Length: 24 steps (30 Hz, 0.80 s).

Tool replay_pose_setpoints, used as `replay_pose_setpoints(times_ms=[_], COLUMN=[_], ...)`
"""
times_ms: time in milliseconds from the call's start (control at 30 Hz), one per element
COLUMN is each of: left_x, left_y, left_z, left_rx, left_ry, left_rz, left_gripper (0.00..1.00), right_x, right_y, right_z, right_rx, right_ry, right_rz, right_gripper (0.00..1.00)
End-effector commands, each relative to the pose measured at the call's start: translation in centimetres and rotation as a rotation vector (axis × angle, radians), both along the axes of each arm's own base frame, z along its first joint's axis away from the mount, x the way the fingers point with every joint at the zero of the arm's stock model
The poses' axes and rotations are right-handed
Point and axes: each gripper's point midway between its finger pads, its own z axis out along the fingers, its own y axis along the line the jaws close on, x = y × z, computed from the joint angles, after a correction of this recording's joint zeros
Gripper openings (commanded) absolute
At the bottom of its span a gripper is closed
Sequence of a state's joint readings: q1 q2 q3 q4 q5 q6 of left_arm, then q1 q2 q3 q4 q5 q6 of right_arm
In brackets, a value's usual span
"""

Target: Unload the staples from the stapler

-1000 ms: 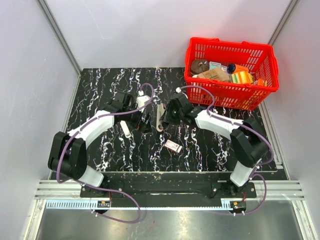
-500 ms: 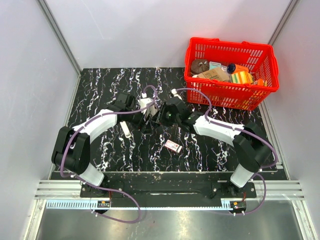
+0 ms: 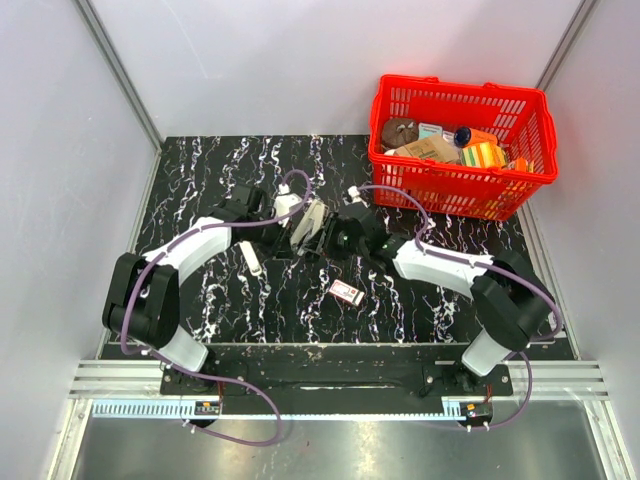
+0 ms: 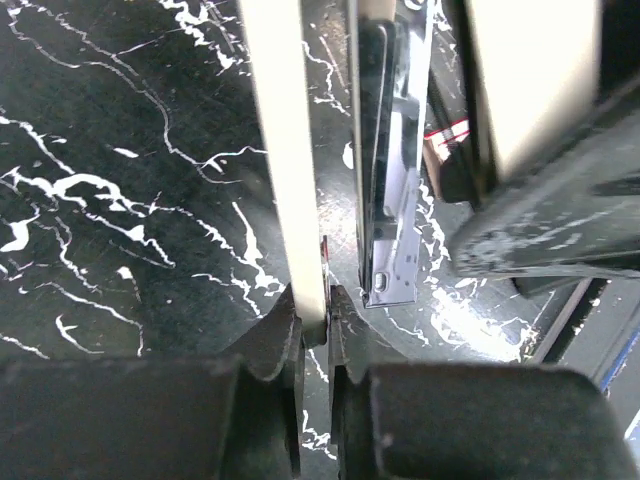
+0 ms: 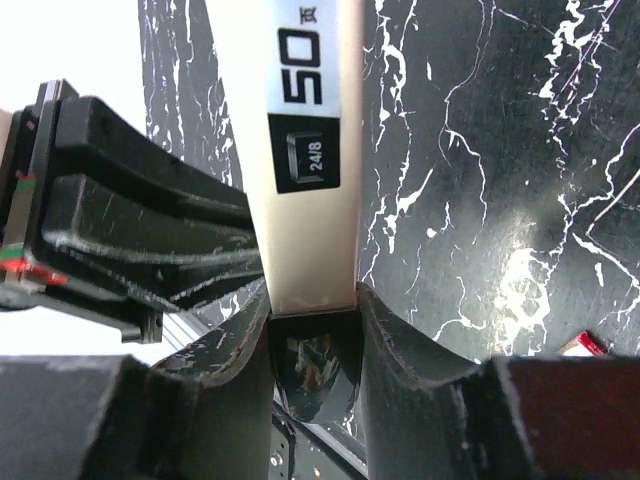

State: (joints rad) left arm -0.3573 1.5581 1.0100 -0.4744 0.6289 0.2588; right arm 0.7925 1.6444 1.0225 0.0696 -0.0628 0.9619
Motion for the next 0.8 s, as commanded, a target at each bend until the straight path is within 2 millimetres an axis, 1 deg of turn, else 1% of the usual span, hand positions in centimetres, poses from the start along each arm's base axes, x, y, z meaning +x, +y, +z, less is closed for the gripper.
replay_pose_setpoints(times_ms=[0, 33, 133, 333, 433, 500, 600, 733, 767], left_x=[3.1, 3.5, 4.6, 7.0, 8.2, 8.7, 9.2, 9.8, 9.6], left_y=[0.4, 0.8, 1.8, 3.4, 4.4, 4.9, 5.4, 6.0, 6.2], left_z=[2.1, 1.9, 1.9, 1.9, 1.6, 1.5, 1.6, 1.9, 1.7], left_rx=[0.014, 0.024, 0.07, 0.183, 0.286, 0.341, 0.413, 0.505, 0.535], left_ry=[-0.166, -0.172, -0.221, -0.343, -0.415, -0.458, -0.525, -0.637, -0.653], left_rz=[-0.012, -0.005, 0.007, 0.036, 0.034, 0.021, 0.004, -0.014, -0.027], left_gripper=[0.02, 0.01, 0.01, 0.0, 0.0, 0.0, 0.0, 0.0, 0.0], right_x=[-1.3, -1.7, -2.5, -3.0, -3.0, -2.8, -2.9, -2.0, -1.8], right_y=[0.5, 0.1, -0.8, -2.0, -3.2, -3.8, -5.2, -7.3, -7.9], right_z=[3.6, 3.2, 2.9, 3.9, 2.9, 2.1, 0.6, -0.4, -0.6], right_rx=[0.116, 0.105, 0.071, -0.01, -0.093, -0.142, -0.236, -0.334, -0.348], right_ry=[-0.068, -0.066, -0.08, -0.135, -0.115, -0.118, -0.101, -0.115, -0.114], right_rz=[0.05, 0.052, 0.079, 0.175, 0.236, 0.302, 0.352, 0.33, 0.318], right_gripper=[0.0, 0.0, 0.0, 0.0, 0.0, 0.0, 0.0, 0.0, 0.0])
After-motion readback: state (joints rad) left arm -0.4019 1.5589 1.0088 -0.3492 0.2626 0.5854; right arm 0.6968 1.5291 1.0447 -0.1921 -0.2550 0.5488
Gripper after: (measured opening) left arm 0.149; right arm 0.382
